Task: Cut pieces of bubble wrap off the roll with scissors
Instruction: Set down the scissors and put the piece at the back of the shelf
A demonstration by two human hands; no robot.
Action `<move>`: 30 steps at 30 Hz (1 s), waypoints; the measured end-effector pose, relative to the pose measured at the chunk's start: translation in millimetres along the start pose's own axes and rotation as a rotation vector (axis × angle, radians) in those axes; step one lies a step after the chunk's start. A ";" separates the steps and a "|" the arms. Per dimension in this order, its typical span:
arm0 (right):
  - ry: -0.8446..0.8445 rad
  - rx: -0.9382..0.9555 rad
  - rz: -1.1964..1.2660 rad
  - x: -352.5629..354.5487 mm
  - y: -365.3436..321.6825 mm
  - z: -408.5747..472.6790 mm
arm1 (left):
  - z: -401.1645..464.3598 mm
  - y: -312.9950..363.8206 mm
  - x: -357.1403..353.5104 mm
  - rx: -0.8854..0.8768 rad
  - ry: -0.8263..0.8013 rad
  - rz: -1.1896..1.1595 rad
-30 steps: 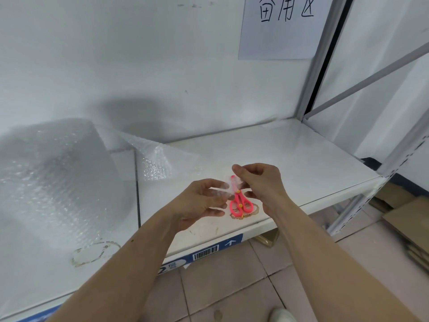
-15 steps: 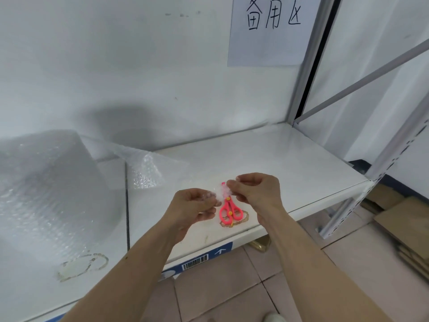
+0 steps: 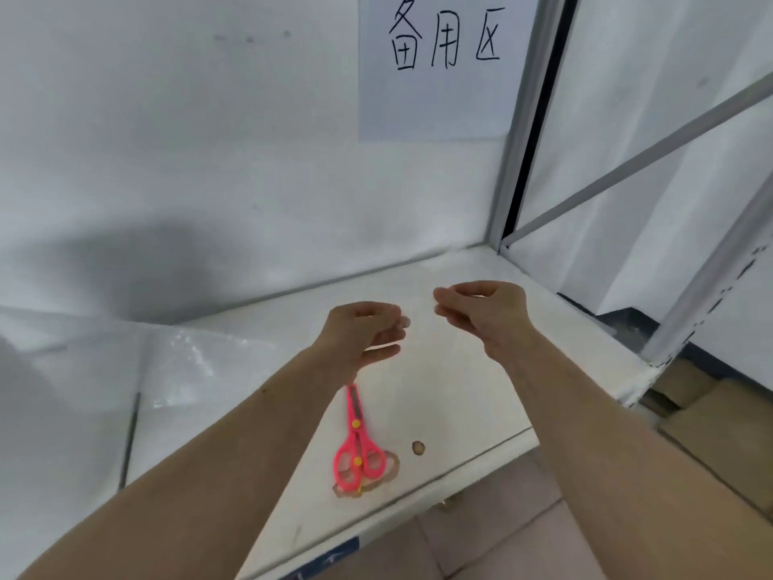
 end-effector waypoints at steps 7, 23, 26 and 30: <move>-0.034 0.013 -0.136 22.8 -45.0 113.4 | 111.6 -0.9 -39.0 0.007 0.047 0.140; 0.309 0.173 -0.708 5.7 -72.2 281.9 | 283.5 -42.8 -73.1 -0.074 0.204 0.552; 0.319 0.152 -0.770 6.5 -68.2 295.5 | 293.8 -50.5 -75.9 -0.082 0.189 0.597; 0.322 0.096 -0.831 10.4 -59.3 310.9 | 300.8 -54.2 -77.8 -0.100 0.143 0.701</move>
Point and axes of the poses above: each hand's wrist, its own z-axis towards the middle knuckle, its own x-axis out of the back of the hand, y = z × x, the point moved 3 cm from there along z, towards the middle knuckle, and after that the axes turned 13 degrees about -x, right-handed, at the moved point
